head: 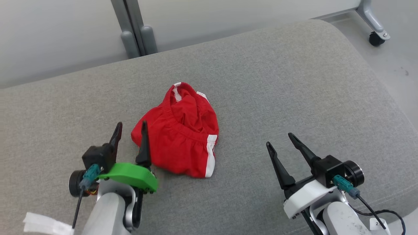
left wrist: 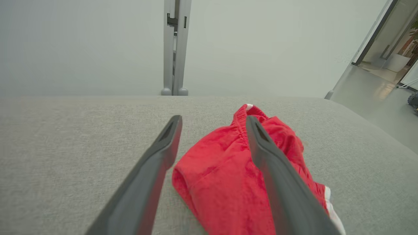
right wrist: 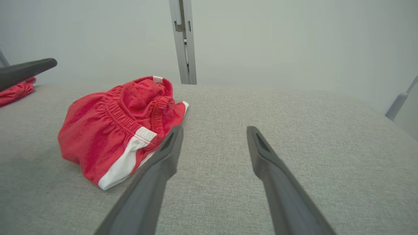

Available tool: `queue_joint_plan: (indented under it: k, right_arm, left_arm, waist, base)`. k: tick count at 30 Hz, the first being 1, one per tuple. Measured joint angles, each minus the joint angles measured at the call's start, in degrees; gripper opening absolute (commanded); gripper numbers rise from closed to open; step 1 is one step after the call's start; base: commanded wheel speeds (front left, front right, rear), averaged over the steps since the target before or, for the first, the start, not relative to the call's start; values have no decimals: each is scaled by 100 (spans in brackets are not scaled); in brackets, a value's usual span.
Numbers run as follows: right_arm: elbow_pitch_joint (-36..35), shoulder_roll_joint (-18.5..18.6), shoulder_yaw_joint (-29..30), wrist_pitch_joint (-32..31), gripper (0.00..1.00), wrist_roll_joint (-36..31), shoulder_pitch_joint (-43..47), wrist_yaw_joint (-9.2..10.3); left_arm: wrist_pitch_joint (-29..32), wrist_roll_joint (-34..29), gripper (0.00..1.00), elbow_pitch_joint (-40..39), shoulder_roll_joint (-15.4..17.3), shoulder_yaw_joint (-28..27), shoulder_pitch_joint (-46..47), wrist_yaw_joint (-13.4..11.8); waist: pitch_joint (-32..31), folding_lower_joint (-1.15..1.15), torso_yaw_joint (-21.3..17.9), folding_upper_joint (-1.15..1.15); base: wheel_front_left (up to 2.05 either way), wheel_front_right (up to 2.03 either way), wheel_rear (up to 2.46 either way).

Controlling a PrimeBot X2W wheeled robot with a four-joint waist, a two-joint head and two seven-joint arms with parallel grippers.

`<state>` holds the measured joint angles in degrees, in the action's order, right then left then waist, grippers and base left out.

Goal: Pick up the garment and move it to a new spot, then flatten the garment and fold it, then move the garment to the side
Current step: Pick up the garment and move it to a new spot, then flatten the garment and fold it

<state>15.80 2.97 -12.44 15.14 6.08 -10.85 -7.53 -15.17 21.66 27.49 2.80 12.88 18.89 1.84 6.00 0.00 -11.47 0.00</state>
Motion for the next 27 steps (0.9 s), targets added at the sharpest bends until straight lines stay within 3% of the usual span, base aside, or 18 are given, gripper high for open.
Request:
queue_joint_plan:
  k: [7, 12, 20, 27]
  right_arm:
    - [33, -4, 69, 0, 100, 1, 227, 0]
    - [44, -4, 132, 0, 100, 21, 355, 0]
    - [149, -3, 142, 0, 100, 74, 374, 1]
    - [506, 16, -105, 0, 100, 220, -240, 0]
  left_arm:
    - [0, -627, 100, -410, 0, -617, -973, 73]
    - [0, -694, 100, -747, 2, -828, -1551, 118]
    - [0, -568, 100, -964, 0, -665, -1825, 40]
    - [0, -447, 100, -992, 1, -450, -1599, 13]
  waist:
    - [-280, 0, 197, 0]
    - [-378, 0, 382, 0]
    - [-312, 0, 627, 0]
    - [-87, 0, 867, 0]
  base:
    - [0, 0, 0]
    - [0, 0, 0]
    - [0, 0, 0]
    - [0, 0, 0]
